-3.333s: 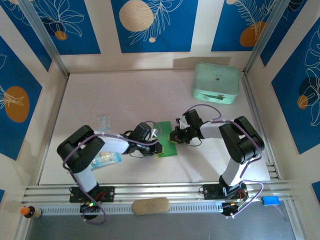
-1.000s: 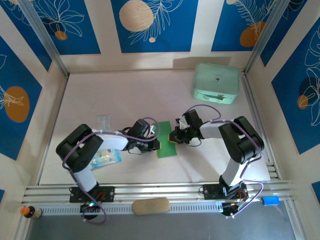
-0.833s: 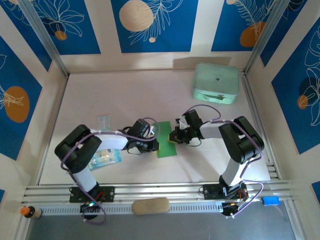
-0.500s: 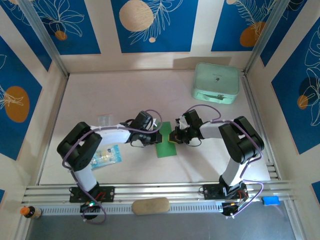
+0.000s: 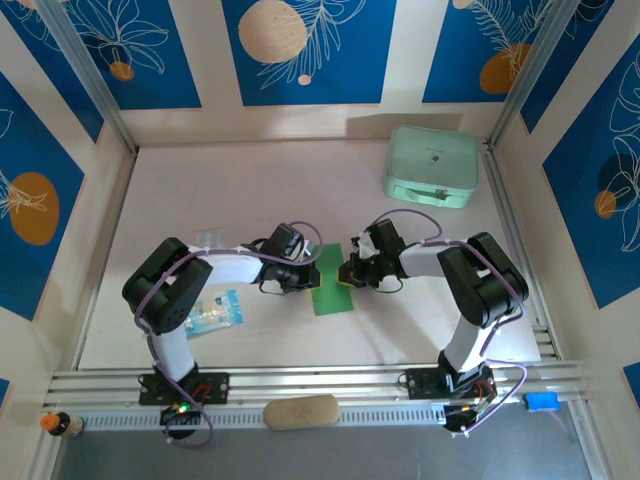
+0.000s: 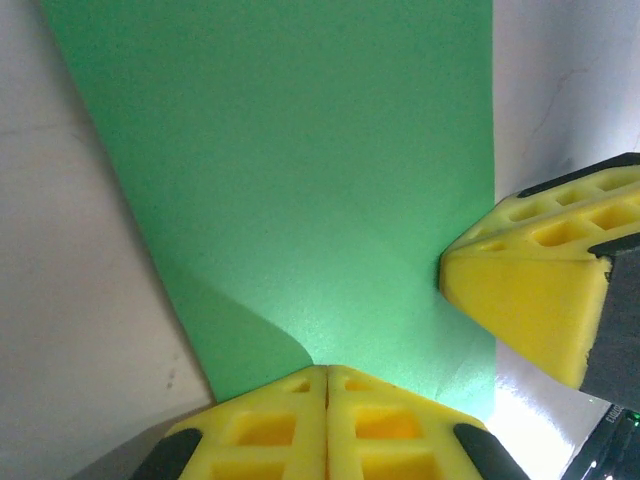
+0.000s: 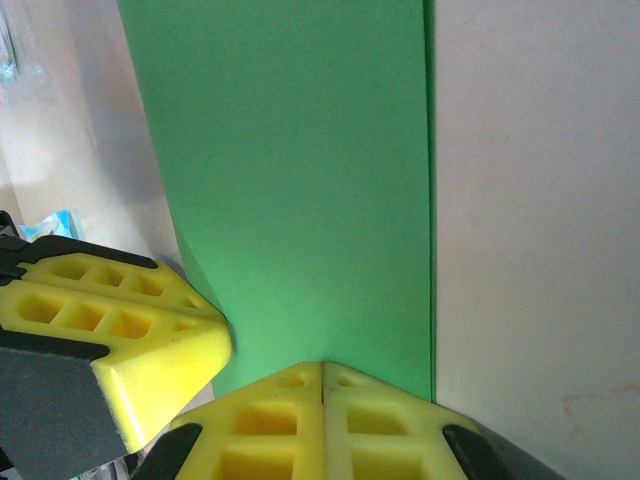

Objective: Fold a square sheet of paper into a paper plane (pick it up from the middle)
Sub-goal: First fold the square sheet of paper in half at the center of the table.

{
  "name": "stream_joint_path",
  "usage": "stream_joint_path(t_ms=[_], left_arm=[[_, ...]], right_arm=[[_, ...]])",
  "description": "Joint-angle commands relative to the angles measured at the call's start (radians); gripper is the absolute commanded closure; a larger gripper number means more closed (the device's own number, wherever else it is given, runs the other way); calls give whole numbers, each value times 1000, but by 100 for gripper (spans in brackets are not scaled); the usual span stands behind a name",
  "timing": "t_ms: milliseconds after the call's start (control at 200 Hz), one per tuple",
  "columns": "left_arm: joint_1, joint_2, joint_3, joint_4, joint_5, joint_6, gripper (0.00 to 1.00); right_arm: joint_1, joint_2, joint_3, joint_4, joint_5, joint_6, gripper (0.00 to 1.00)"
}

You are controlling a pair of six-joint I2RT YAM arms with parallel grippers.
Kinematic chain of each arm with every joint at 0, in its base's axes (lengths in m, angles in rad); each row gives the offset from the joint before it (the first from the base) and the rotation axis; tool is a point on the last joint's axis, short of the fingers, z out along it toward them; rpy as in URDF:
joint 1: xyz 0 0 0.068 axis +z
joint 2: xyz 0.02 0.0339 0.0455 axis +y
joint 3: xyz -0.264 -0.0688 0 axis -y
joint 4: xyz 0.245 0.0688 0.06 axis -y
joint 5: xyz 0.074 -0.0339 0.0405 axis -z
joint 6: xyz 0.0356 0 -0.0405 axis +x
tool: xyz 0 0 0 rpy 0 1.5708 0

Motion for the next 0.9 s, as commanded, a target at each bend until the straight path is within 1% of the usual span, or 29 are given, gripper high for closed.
stream_joint_path(t_ms=[0,120,325,425,600,895], left_arm=[[25,-1,23,-38,18,29,93],[51,12,49,-5,68,19,93],[89,70,77,16,108,25,92],[94,94,87,-8,95,41,93],[96,96,98,-75,39,77,93],[99,65,193,-94,82,93,92]], right_arm=[[1,47,-49,-117,118,-2,100],[-1,49,-48,-117,117,-4,100],[-1,52,-47,-115,116,-2,100],[-1,50,-47,-117,117,-3,100],[-4,48,-48,-120,118,-2,100],[-7,49,-45,-125,117,-7,100]])
